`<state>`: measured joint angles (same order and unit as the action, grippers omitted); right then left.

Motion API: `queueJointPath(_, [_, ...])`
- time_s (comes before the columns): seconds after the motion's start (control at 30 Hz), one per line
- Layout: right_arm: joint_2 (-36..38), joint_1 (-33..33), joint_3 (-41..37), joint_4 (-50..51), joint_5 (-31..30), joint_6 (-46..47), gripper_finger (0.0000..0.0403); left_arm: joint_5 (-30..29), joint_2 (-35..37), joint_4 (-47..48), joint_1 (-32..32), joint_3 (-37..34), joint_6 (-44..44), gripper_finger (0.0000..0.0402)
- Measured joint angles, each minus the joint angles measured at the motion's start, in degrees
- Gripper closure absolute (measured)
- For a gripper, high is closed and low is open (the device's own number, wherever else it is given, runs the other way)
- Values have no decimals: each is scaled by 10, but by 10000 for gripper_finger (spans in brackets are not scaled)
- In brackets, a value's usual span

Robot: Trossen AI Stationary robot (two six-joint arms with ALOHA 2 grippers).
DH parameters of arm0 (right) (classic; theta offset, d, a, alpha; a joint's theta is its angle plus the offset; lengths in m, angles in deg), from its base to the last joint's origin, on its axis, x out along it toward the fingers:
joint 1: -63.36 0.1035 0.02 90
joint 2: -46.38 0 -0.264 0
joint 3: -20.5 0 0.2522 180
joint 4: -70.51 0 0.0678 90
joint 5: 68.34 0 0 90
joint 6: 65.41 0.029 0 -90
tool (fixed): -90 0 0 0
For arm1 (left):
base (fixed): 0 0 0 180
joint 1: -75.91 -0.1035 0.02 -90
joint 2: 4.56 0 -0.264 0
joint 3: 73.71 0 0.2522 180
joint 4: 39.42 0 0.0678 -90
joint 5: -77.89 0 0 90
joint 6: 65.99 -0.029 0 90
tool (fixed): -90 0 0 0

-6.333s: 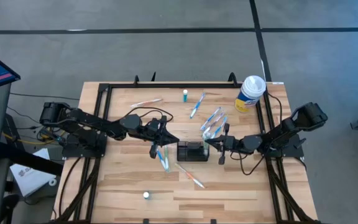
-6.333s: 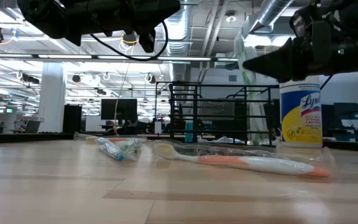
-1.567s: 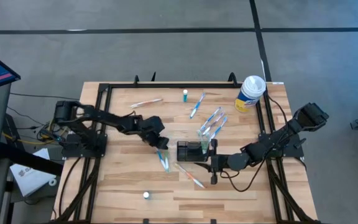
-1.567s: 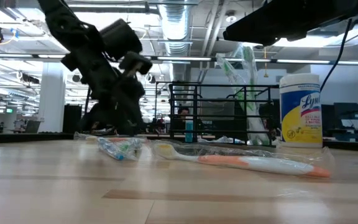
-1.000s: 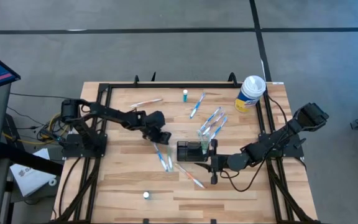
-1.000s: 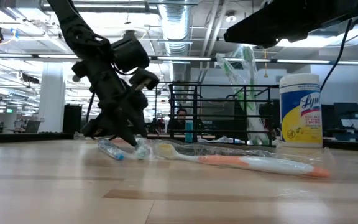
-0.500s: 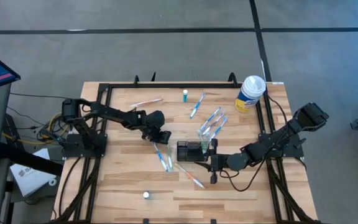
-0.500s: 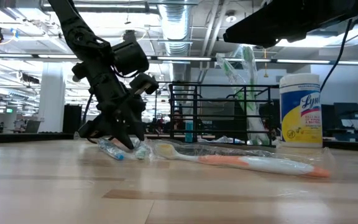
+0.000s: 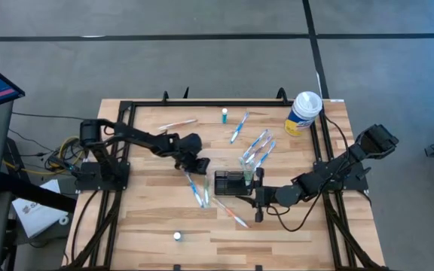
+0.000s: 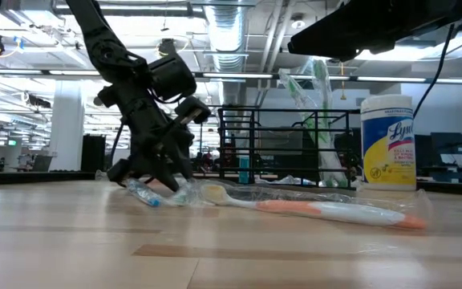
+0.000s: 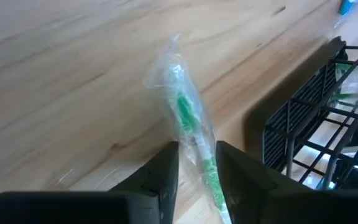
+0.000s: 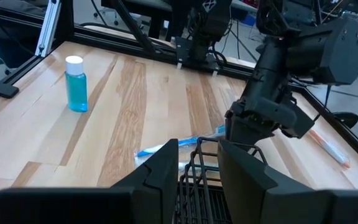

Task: Pick & Place toothbrushing station
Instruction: Put the green toothbrush into the wire organizer

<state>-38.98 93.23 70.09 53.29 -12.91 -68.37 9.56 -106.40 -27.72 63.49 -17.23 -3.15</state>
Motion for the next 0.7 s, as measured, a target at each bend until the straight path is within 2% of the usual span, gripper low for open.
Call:
queueJointPath(0.23, [0,0,0,-3,0,0,300,-9,4,11,-7,14,-99,390])
queueJointPath(0.4, [0,0,0,-3,0,0,300,-41,36,8,-17,14,-139,400])
queueJointPath(0.7, [0,0,0,-3,0,0,300,-51,122,9,3,14,-195,401])
